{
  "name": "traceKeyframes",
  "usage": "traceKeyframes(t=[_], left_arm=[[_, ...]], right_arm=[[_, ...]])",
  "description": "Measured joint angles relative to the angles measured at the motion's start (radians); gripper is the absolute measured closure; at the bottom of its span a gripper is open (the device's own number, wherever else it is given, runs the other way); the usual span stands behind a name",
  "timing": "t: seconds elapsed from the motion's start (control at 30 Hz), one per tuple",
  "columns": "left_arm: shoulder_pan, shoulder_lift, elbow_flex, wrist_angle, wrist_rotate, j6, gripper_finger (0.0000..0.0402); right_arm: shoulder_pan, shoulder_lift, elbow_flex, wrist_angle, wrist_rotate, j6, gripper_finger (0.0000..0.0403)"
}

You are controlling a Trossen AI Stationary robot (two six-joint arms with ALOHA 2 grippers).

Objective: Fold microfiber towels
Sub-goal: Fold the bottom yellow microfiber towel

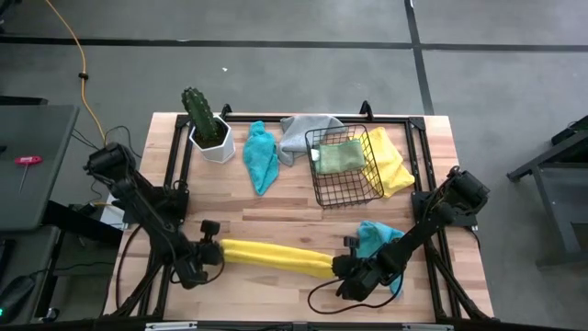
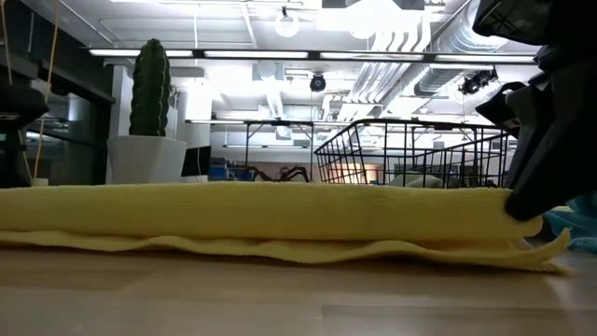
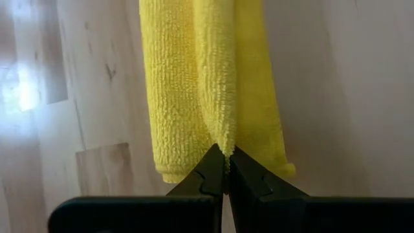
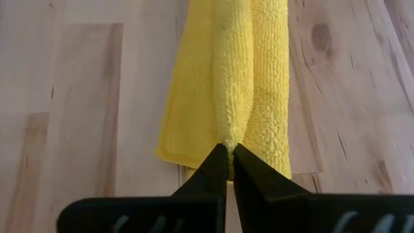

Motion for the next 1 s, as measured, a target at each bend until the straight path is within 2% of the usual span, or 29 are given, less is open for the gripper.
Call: traceKeyframes(t=[0.4, 0.53, 0.77, 0.9, 1.0], left_arm=[[-0.043, 0.050, 0.000, 0.062, 0.008, -0.001, 0.0399], [-0.043, 0.050, 0.000, 0.061, 0.000, 0.000, 0.0381], [-0.039, 0.050, 0.002, 0.058, 0.041, 0.007, 0.0312], [-0.040, 0.049, 0.030, 0.024, 0.106, 0.010, 0.0274], [-0.040, 0.040, 0.066, -0.020, 0.159, 0.047, 0.0255]], right_arm=[[-0.001, 0.000, 0.000, -0.006, -0.005, 0.018, 0.0391], [-0.006, 0.000, 0.000, -0.006, -0.027, 0.076, 0.0375], [-0.016, 0.000, 0.003, -0.018, -0.141, 0.149, 0.0299], [-0.016, 0.000, 0.036, -0.061, -0.207, 0.150, 0.0254], [-0.016, 0.000, 0.075, -0.084, -0.220, 0.146, 0.0231]])
